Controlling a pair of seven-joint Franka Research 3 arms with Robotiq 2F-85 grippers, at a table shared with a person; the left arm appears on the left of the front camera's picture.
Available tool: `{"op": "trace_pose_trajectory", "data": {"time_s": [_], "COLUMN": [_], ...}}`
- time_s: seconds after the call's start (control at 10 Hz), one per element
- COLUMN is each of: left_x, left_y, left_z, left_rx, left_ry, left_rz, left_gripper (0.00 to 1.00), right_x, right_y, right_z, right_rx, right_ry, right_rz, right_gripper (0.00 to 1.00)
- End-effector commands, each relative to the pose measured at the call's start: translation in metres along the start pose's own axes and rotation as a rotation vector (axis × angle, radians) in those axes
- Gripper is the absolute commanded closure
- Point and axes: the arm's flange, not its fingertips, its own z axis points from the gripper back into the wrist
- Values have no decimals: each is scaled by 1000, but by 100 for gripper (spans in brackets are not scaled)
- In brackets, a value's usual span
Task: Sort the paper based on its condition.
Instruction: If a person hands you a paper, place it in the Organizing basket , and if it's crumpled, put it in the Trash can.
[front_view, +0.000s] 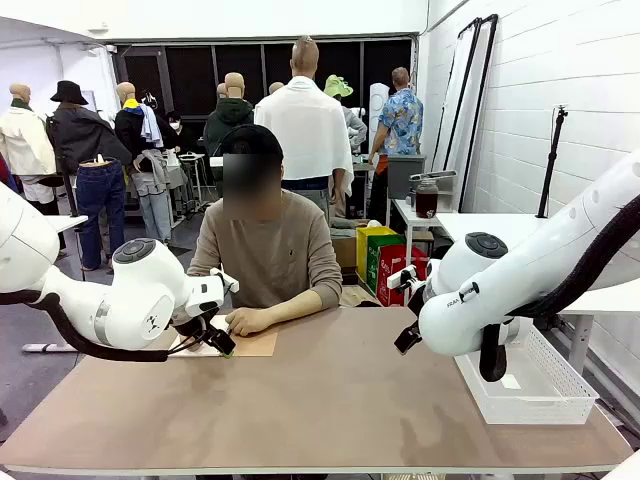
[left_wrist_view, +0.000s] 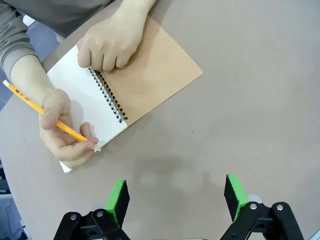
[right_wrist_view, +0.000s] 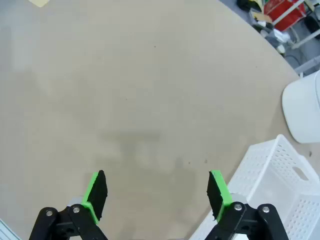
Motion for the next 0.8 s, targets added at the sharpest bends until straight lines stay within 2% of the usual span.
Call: {"op": "trace_pose_trajectory", "data": {"time_s": [0.0, 0.7], "left_x": [0, 0], "left_y": [0, 0], "left_z": [0, 0], "left_rx": [0, 0], "left_ry": [0, 0], "left_rz": [0, 0], "left_gripper": [0, 0], "right_x": [0, 0], "right_y": [0, 0], "right_z": [0, 0], "right_rx": [0, 0], "right_ry": [0, 0], "right_rz": [0, 0], "right_gripper": [0, 0]}}
